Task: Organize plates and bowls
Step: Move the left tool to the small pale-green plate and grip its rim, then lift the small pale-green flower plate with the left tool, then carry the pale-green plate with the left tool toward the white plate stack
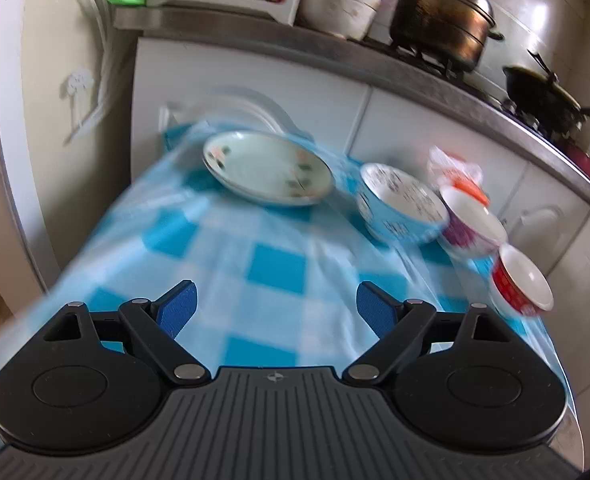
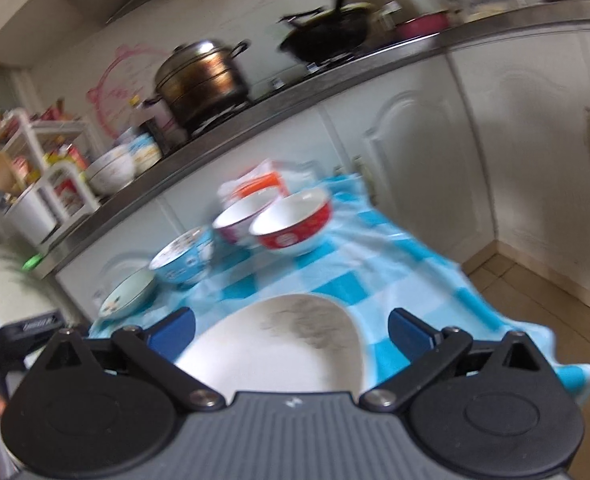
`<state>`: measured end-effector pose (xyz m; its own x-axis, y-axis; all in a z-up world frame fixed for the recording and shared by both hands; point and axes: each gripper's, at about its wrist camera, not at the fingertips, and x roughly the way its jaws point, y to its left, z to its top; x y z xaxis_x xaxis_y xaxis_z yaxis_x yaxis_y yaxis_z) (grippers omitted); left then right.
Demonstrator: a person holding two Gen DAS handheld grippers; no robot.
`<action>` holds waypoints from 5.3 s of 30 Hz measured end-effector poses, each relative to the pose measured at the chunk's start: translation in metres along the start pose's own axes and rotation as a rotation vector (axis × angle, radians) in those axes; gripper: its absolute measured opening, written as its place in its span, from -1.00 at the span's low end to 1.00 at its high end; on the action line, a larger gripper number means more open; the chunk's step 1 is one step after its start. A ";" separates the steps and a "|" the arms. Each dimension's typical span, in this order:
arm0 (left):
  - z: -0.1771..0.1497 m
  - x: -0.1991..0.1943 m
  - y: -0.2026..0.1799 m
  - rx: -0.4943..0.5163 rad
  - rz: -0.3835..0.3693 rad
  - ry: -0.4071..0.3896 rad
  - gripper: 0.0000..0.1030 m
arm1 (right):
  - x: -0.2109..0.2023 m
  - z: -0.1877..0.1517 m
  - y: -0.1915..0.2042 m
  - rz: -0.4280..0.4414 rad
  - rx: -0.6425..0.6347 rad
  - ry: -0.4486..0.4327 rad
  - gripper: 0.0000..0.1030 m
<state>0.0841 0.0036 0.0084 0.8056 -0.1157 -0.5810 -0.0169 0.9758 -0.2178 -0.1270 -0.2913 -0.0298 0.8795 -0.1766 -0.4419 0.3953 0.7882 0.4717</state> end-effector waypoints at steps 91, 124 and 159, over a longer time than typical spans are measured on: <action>0.032 0.113 0.067 -0.064 -0.218 0.052 -0.16 | 0.251 -0.011 0.172 0.391 0.058 0.357 0.64; 0.025 0.102 0.057 -0.031 -0.218 0.052 -0.31 | 0.239 -0.015 0.162 0.332 0.059 0.286 0.62; -0.033 -0.015 -0.060 0.104 -0.445 0.116 -0.31 | 0.038 0.016 0.040 0.231 0.220 0.019 0.63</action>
<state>0.0529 -0.0591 0.0042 0.6492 -0.5416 -0.5341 0.3794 0.8392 -0.3898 -0.0737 -0.2763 -0.0155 0.9482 0.0050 -0.3175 0.2355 0.6595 0.7138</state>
